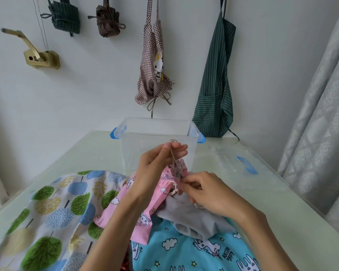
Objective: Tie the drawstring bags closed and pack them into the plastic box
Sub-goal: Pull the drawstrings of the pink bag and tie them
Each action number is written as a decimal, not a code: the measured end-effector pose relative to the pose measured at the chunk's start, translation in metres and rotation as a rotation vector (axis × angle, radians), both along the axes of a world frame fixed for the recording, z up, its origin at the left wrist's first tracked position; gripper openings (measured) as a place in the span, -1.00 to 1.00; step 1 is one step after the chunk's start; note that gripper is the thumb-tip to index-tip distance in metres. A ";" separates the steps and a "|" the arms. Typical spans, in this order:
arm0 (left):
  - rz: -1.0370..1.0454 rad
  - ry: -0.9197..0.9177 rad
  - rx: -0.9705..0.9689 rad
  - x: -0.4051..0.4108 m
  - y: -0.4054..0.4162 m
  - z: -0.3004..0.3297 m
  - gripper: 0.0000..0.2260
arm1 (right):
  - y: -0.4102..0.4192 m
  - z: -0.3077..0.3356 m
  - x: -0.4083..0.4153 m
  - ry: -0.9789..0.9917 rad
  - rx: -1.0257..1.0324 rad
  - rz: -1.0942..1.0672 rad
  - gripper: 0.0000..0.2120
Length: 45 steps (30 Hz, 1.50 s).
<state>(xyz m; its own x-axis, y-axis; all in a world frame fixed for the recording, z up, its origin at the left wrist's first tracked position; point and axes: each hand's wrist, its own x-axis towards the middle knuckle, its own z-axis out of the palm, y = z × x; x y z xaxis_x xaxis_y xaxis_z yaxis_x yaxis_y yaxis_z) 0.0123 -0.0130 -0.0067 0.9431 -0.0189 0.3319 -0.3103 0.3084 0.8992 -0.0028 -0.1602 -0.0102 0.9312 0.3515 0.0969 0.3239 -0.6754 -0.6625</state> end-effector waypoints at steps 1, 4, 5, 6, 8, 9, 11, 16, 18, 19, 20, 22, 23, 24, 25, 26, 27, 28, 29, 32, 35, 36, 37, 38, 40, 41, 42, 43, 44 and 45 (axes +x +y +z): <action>-0.069 0.059 -0.050 0.000 0.001 0.000 -0.76 | -0.002 -0.001 0.001 0.024 -0.002 0.009 -0.78; -0.179 0.188 0.107 0.003 0.012 -0.002 -0.77 | -0.015 0.006 0.000 0.153 -0.044 0.111 -0.77; -0.193 0.199 0.253 0.003 0.017 -0.003 -0.78 | -0.022 0.011 -0.002 0.211 -0.055 0.155 -0.77; -0.190 0.196 0.409 0.002 0.020 -0.004 -0.78 | -0.029 0.016 -0.005 0.256 -0.054 0.186 -0.75; -0.183 0.178 0.623 -0.002 0.021 -0.003 -0.78 | -0.042 0.027 -0.010 0.281 -0.007 0.209 -0.73; -0.196 0.174 0.676 -0.005 0.018 -0.001 -0.77 | -0.048 0.033 -0.013 0.269 0.032 0.193 -0.71; -0.244 0.174 0.725 -0.008 0.010 0.002 -0.70 | -0.054 0.040 -0.015 0.231 0.123 0.126 -0.67; -0.472 0.162 0.861 -0.016 -0.013 -0.006 -0.69 | -0.050 0.039 -0.009 0.120 0.245 -0.129 -0.58; -0.502 0.175 0.901 -0.019 -0.021 -0.007 -0.69 | -0.041 0.034 -0.004 0.042 0.297 -0.221 -0.57; -0.505 0.160 0.937 -0.020 -0.024 -0.007 -0.67 | -0.036 0.033 -0.003 0.003 0.326 -0.227 -0.60; -0.506 0.133 0.972 -0.021 -0.026 -0.007 -0.66 | -0.031 0.031 -0.002 -0.024 0.358 -0.190 -0.65; -0.486 0.077 0.994 -0.019 -0.024 -0.010 -0.61 | -0.021 0.024 0.001 -0.017 0.344 -0.057 -0.74; -0.462 0.102 0.965 -0.018 -0.021 -0.011 -0.60 | -0.019 0.019 0.004 -0.004 0.310 -0.007 -0.70; -0.445 0.147 0.922 -0.017 -0.018 -0.011 -0.58 | -0.019 0.016 0.005 0.000 0.284 0.011 -0.66; -0.435 0.183 0.884 -0.015 -0.016 -0.010 -0.57 | -0.021 0.015 0.007 -0.001 0.273 0.000 -0.67; -0.439 0.209 0.845 -0.013 -0.013 -0.009 -0.59 | -0.026 0.015 0.008 -0.006 0.267 -0.005 -0.70; -0.437 0.225 0.810 -0.012 -0.009 -0.007 -0.63 | -0.032 0.016 0.007 -0.018 0.240 0.002 -0.69; -0.430 0.232 0.779 -0.012 -0.006 -0.005 -0.67 | -0.039 0.016 0.008 -0.038 0.185 0.028 -0.64; -0.416 0.237 0.748 -0.013 -0.003 -0.002 -0.67 | -0.045 0.017 0.007 -0.059 0.114 0.069 -0.61; -0.397 0.220 0.694 -0.010 0.004 0.002 -0.68 | -0.048 0.014 0.006 -0.109 -0.041 0.127 -0.69; -0.414 0.247 0.649 -0.011 0.006 0.003 -0.66 | -0.039 0.006 0.009 -0.188 -0.058 0.065 -0.86; -0.425 0.254 0.631 -0.010 0.007 0.003 -0.66 | -0.038 0.004 0.011 -0.214 -0.057 0.036 -0.91; -0.431 0.265 0.619 -0.010 0.007 0.003 -0.66 | -0.038 0.005 0.012 -0.218 -0.043 0.015 -0.94; -0.428 0.268 0.604 -0.008 0.009 0.001 -0.66 | -0.039 0.006 0.012 -0.202 -0.019 0.000 -0.93; -0.418 0.299 0.515 -0.005 0.012 0.000 -0.68 | -0.039 0.013 0.010 -0.105 0.112 0.015 -0.88; -0.420 0.329 0.445 -0.004 0.013 0.000 -0.72 | -0.038 0.017 0.007 -0.042 0.212 0.037 -0.86; -0.432 0.350 0.382 -0.004 0.013 0.000 -0.75 | -0.035 0.020 0.006 0.001 0.306 0.053 -0.83; -0.446 0.367 0.337 -0.005 0.014 0.001 -0.76 | -0.033 0.022 0.005 0.007 0.367 0.048 -0.82; -0.452 0.376 0.306 -0.005 0.014 0.000 -0.77 | -0.032 0.022 0.006 -0.016 0.389 0.031 -0.82; -0.452 0.382 0.284 -0.005 0.013 0.000 -0.76 | -0.030 0.021 0.006 -0.044 0.391 0.009 -0.81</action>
<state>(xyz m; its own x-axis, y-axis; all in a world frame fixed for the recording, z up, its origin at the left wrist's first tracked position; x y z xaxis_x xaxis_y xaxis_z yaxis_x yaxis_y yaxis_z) 0.0076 0.0004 -0.0067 0.8724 -0.4783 -0.1010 0.1512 0.0676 0.9862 0.0030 -0.1898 0.0110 0.9201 0.2884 0.2652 0.3627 -0.3714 -0.8547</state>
